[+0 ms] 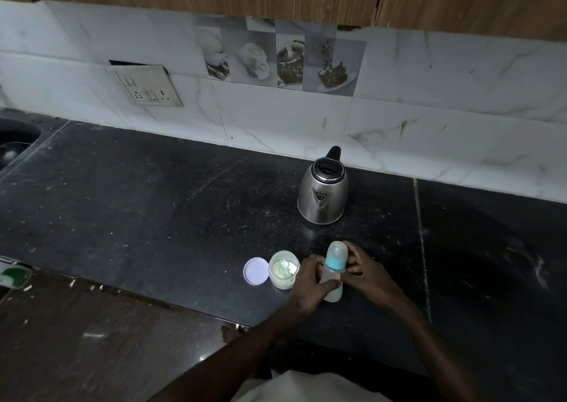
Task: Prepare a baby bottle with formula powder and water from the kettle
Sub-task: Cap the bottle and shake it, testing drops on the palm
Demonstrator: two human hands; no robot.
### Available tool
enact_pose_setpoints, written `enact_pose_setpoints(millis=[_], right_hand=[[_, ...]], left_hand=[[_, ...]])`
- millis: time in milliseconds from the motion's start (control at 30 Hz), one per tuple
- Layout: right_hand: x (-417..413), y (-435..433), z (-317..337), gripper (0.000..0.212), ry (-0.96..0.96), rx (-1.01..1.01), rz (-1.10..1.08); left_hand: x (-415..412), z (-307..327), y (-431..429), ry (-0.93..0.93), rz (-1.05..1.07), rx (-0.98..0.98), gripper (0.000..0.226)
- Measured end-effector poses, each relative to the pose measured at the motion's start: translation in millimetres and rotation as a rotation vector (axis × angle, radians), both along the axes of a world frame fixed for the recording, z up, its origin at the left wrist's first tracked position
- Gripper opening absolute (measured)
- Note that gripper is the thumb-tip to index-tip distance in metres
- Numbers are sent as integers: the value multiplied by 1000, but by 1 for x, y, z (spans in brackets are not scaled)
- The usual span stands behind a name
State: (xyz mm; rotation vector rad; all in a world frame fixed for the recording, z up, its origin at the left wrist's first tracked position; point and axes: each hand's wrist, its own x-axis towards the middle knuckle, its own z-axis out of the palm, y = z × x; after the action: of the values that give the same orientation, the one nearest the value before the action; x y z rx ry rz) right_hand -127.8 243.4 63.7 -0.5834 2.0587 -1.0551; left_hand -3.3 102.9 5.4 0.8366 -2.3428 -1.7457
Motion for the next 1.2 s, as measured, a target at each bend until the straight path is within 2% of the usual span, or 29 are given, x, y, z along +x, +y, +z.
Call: enact_pose_setpoints(millis=[100,200,433,600,867,967,1200], right_hand=[[-10,-3,6,93,-68,-40,-57],[-18,-6,13,87,-91,-82,-82],[-21,-3,25,72,-14,-47,21],[-16,-3,35,50,98,1,16],[0,-9,40,44,171,7,-50],[2,-8,40,50,207,-6,-10],[5,-8,43,102,184,-4,56]], left_hand=[[2,4,-5,-20,-36,86,44],[3,6,-8,-16,-50,82,43],[4,9,-9,22,-5,65,51],[2,19,-8,24,-14,12,51],[3,24,-19,29,-59,-97,53],[2,29,-19,37,-52,-57,56],[0,37,-16,92,21,200,51]])
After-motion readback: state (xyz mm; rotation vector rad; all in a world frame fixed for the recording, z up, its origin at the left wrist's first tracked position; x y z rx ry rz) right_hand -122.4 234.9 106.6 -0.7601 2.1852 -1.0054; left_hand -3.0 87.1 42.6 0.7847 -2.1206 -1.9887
